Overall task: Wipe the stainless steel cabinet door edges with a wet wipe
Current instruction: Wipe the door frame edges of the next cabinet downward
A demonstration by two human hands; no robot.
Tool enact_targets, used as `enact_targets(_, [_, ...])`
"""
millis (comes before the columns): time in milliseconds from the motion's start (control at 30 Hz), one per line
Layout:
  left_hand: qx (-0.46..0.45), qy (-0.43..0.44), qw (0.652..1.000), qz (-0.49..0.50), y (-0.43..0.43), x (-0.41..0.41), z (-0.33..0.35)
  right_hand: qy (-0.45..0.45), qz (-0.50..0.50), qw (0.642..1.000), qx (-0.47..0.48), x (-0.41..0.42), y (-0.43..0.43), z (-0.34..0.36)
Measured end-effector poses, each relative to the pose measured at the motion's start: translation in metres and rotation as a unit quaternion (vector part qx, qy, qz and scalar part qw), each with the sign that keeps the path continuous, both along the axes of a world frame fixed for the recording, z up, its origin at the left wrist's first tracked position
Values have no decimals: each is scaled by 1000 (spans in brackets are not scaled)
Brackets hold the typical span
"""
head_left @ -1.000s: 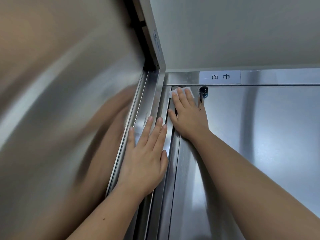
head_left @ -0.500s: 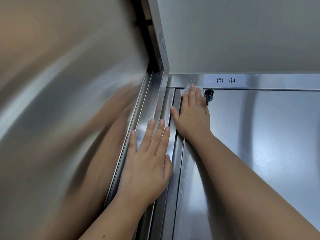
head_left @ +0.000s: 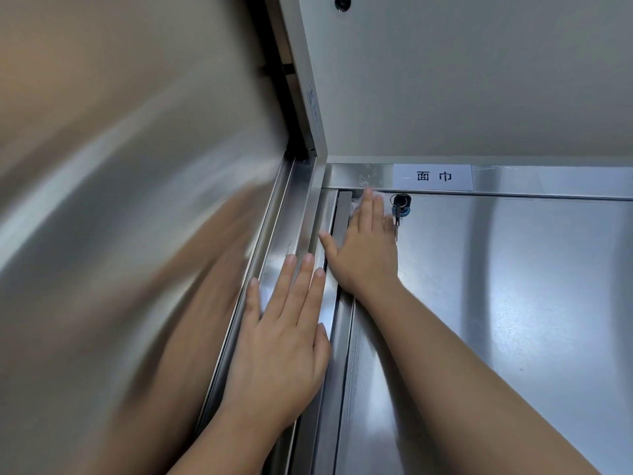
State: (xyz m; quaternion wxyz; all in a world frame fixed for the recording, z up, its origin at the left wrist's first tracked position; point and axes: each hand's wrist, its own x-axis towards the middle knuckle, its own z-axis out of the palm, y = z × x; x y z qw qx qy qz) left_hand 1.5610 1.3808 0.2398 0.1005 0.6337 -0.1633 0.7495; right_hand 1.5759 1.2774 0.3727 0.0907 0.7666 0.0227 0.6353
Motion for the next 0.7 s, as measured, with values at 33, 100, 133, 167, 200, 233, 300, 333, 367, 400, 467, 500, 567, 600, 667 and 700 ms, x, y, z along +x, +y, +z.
enact_targets(33, [0, 0, 1000, 2, 0, -1, 0, -9, -10, 1000, -12, 2, -2, -9])
enact_targets(100, [0, 5, 1000, 6, 0, -1, 0, -12, -15, 999, -28, 3, -6, -21])
enact_targets(133, [-1, 6, 1000, 6, 1, -1, -1, -7, -18, 999, -31, 3, -7, -22])
enact_targets(167, [-2, 5, 1000, 5, 1, -1, -1, -3, -21, 999, -31, 2, -8, -19])
enact_targets(200, [-3, 3, 1000, 3, 1, -1, -1, 1, -21, 999, -28, 1, -8, -14])
enact_targets(233, [-3, 2, 1000, 0, 0, -1, -1, 4, -14, 1000, -20, 0, -7, -7])
enact_targets(300, [-3, 0, 1000, -3, 0, 0, -2, 13, -1, 1000, -4, -2, -5, 8])
enact_targets(333, [-3, 0, 1000, -2, 0, 0, -2, 13, -2, 1000, -2, -2, -3, 14])
enact_targets(367, [-3, 0, 1000, -1, 0, 0, -2, 9, -8, 1000, -5, -2, -2, 16])
enact_targets(400, [-3, 1, 1000, -1, 0, 0, -1, 3, -12, 1000, -7, -1, -2, 15])
enact_targets(467, [0, 5, 1000, -3, 0, -1, -2, -11, -9, 1000, -10, 2, -4, 4])
enact_targets(500, [0, 9, 1000, -3, 1, -1, -2, -18, -12, 1000, -16, 3, -6, -5])
enact_targets(567, [1, 17, 1000, 3, 1, -2, -2, -27, -20, 999, -33, 5, -9, -20])
enact_targets(600, [2, 20, 1000, 7, 1, -2, -2, -25, -22, 999, -38, 4, -10, -24])
enact_targets(667, [4, 21, 1000, 7, 2, -2, -3, -18, -35, 999, -38, 1, -11, -23])
enact_targets(700, [4, 19, 1000, 5, 2, -2, -4, -18, -41, 998, -36, 0, -11, -19])
